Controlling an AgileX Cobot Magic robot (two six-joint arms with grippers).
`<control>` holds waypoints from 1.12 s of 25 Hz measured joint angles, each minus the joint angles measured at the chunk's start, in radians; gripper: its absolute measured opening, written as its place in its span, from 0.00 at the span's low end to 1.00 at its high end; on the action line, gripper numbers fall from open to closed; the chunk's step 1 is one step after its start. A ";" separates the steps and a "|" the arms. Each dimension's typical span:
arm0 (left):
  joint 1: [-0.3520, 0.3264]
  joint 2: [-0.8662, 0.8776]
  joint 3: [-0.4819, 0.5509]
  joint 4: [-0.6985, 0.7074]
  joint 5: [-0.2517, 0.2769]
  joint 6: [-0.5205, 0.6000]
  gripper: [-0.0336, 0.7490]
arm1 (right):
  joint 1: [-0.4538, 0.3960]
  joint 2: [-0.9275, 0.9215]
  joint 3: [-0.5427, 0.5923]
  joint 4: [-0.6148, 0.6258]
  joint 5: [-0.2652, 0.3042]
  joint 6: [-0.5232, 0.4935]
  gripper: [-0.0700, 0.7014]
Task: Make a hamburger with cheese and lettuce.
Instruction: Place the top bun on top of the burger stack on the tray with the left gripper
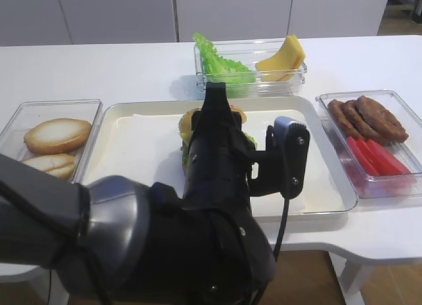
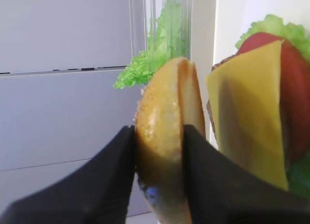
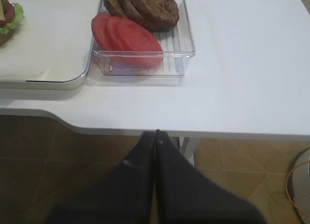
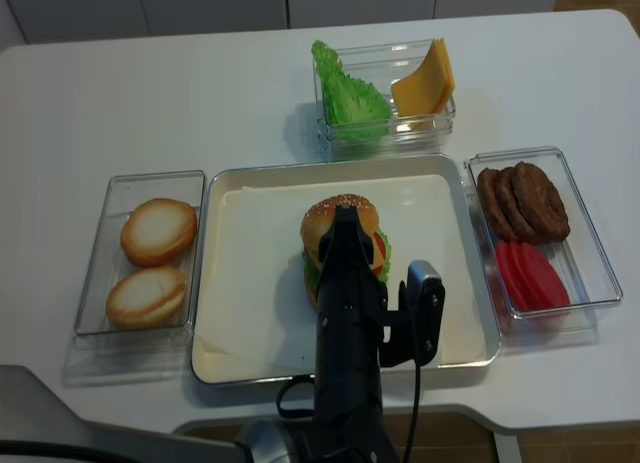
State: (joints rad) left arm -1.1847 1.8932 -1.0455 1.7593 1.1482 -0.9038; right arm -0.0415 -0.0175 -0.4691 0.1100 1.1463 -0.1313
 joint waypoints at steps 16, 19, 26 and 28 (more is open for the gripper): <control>0.000 0.000 0.000 0.000 0.000 0.000 0.52 | 0.000 0.000 0.000 0.000 0.000 0.000 0.00; -0.002 0.000 0.000 0.002 0.000 0.000 0.54 | 0.000 0.000 0.000 0.000 0.000 0.000 0.00; -0.041 0.000 0.000 0.004 0.002 0.000 0.54 | 0.000 0.000 0.000 0.000 0.000 0.000 0.00; -0.045 0.000 0.000 0.004 0.002 0.000 0.55 | 0.000 0.000 0.000 0.000 0.000 0.000 0.00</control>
State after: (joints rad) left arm -1.2297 1.8932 -1.0455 1.7634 1.1505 -0.9038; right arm -0.0415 -0.0175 -0.4691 0.1100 1.1463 -0.1313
